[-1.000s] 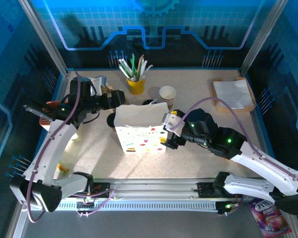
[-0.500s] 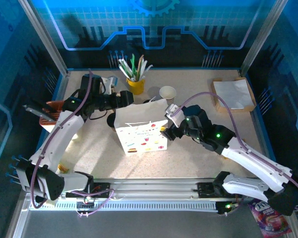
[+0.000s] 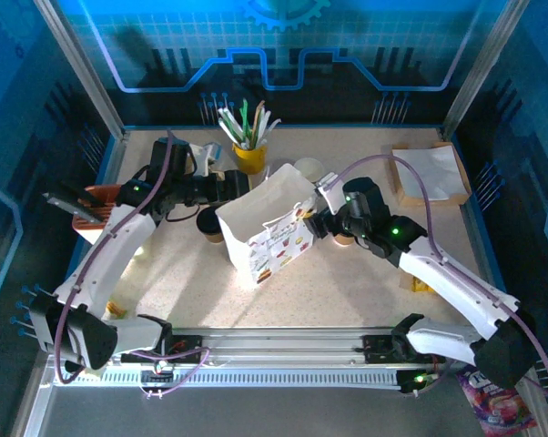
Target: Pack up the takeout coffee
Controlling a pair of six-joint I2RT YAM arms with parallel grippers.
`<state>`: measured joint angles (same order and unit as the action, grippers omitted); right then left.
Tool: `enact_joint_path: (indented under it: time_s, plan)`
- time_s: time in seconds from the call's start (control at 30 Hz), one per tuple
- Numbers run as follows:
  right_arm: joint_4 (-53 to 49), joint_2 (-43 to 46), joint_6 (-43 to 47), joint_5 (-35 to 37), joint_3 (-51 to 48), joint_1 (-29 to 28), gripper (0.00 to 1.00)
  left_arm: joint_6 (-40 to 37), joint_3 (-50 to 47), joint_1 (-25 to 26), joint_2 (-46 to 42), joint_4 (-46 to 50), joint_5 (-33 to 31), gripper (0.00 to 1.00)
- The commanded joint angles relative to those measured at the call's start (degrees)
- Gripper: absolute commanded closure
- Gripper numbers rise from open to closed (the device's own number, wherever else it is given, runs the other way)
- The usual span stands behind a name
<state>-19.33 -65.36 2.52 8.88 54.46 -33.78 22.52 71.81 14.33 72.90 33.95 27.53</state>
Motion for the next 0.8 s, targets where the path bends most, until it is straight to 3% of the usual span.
enact_joint_path:
  time_s: [0.0, 0.17, 0.37, 0.63, 0.77]
  plan:
    - [1.3, -0.9, -2.3, -1.6, 2.4, 2.5, 0.09, -0.6, 0.1, 0.3, -2.1, -1.1, -0.4, 0.09]
    - [0.1, 1.5, -2.3, -3.4, 1.8, 2.8, 0.09, -3.2, 1.5, 0.2, -3.3, 2.0, -9.0, 0.1]
    - [-4.4, 5.8, -3.1, -2.3, 1.4, 3.9, 0.08, -7.8, 3.6, 1.2, -2.8, 5.6, -10.2, 0.11]
    - [-4.7, 6.4, -4.2, -4.0, 1.6, 6.7, 0.08, -14.1, 11.1, 5.0, 4.1, 14.4, -10.6, 0.15]
    - [-3.9, 5.9, -4.5, -5.2, 1.1, 7.2, 0.08, -18.5, 15.2, 7.8, 7.9, 17.4, -16.2, 0.22]
